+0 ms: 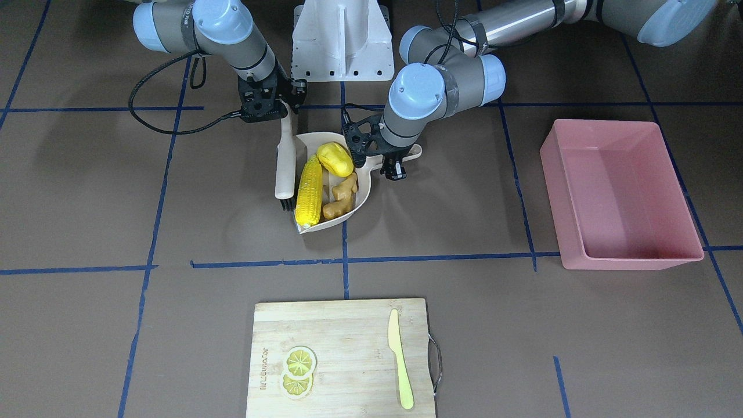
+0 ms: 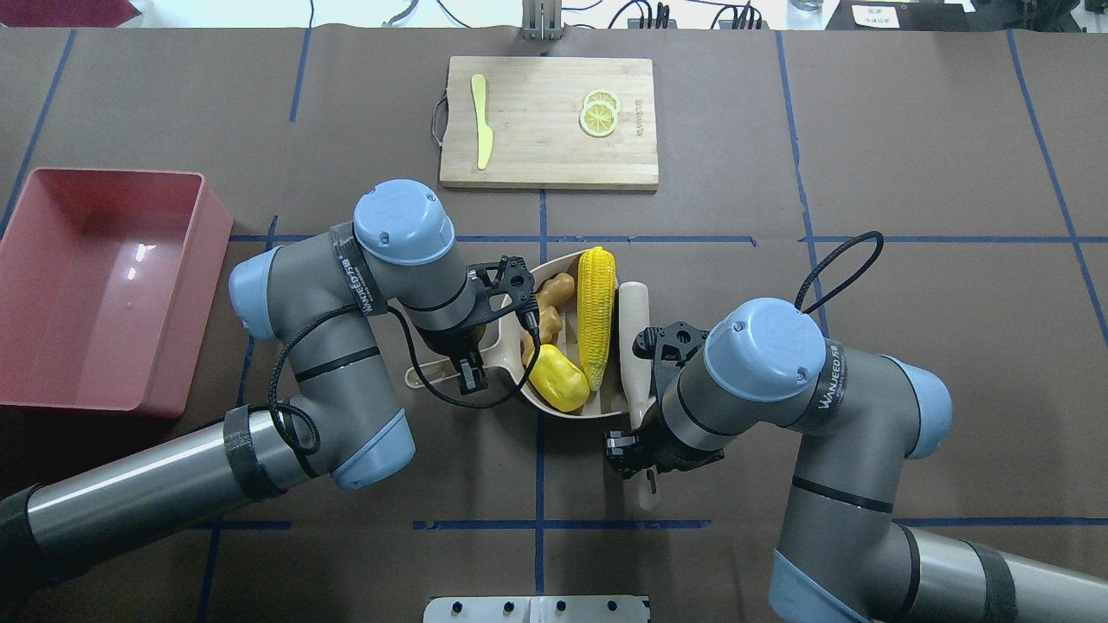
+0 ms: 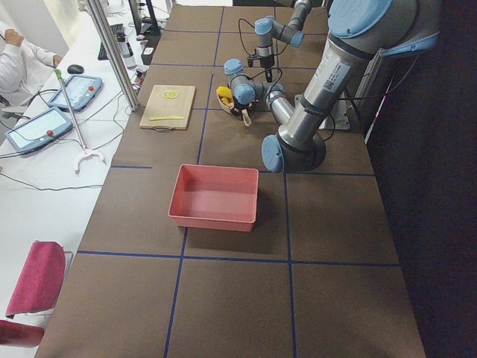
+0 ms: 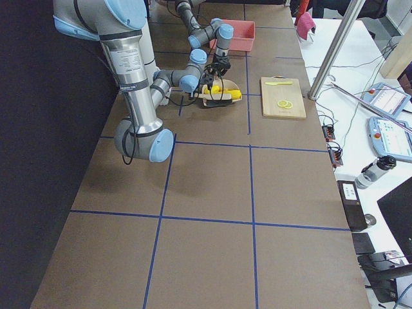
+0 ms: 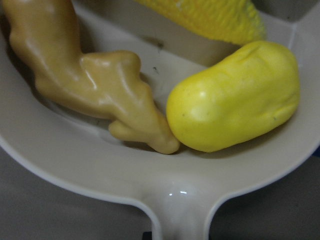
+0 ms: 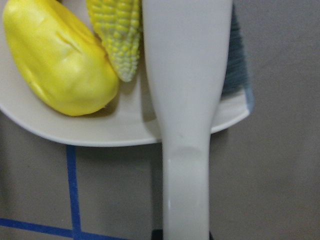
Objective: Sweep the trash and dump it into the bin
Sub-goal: 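Sweep the food into the dustpan with the right gripper while the left holds it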
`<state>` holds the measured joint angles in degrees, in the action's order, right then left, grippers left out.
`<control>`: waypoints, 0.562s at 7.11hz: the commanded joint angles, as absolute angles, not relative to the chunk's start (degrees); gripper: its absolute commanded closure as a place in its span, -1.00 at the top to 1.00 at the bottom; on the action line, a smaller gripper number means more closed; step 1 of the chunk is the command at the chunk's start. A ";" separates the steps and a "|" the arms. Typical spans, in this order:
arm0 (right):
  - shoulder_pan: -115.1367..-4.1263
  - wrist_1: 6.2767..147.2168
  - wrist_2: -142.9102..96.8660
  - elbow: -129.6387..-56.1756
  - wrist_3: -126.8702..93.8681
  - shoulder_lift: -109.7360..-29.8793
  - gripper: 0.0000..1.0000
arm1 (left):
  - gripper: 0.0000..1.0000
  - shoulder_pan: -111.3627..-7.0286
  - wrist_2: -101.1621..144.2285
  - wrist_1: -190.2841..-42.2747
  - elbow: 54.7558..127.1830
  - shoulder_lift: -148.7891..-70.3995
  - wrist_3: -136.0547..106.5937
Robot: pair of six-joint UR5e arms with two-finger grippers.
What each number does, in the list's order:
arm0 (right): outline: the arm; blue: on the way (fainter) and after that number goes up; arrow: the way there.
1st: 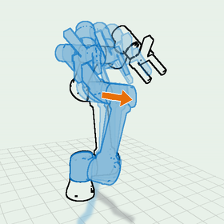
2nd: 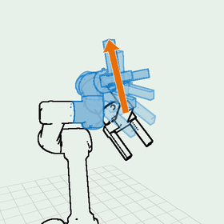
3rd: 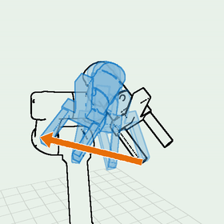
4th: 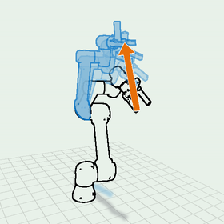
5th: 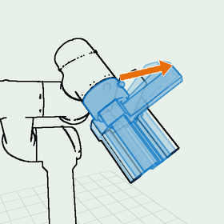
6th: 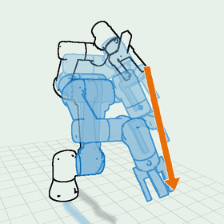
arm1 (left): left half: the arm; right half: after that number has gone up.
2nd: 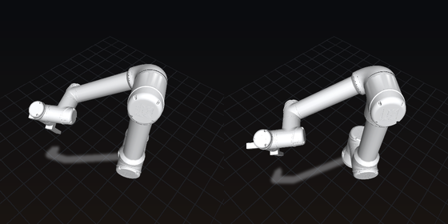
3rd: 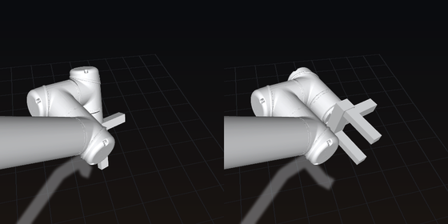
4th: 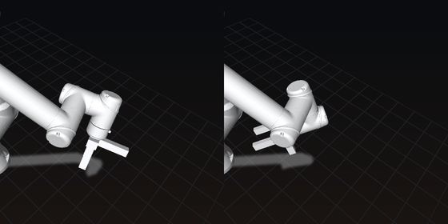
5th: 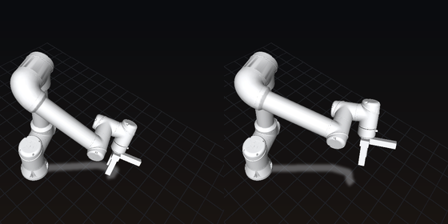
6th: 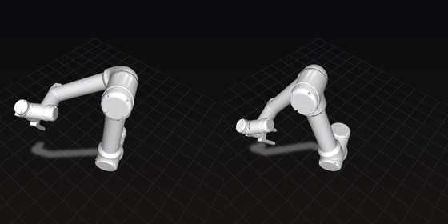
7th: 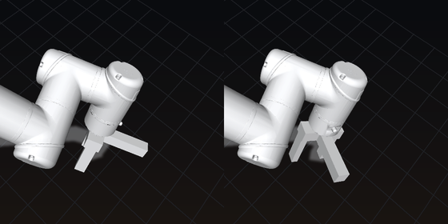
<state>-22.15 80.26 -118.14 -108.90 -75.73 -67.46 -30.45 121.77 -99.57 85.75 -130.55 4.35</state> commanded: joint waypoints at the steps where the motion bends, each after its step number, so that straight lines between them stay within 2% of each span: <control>1: -22.84 80.33 -118.82 -110.46 -75.85 -67.24 -1.00 | -1.00 -30.50 121.73 -104.76 84.02 -130.52 2.37; 4: -28.02 82.51 -122.16 -117.48 -76.11 -71.70 -1.00 | -1.00 -30.85 121.64 -108.02 84.46 -130.34 2.02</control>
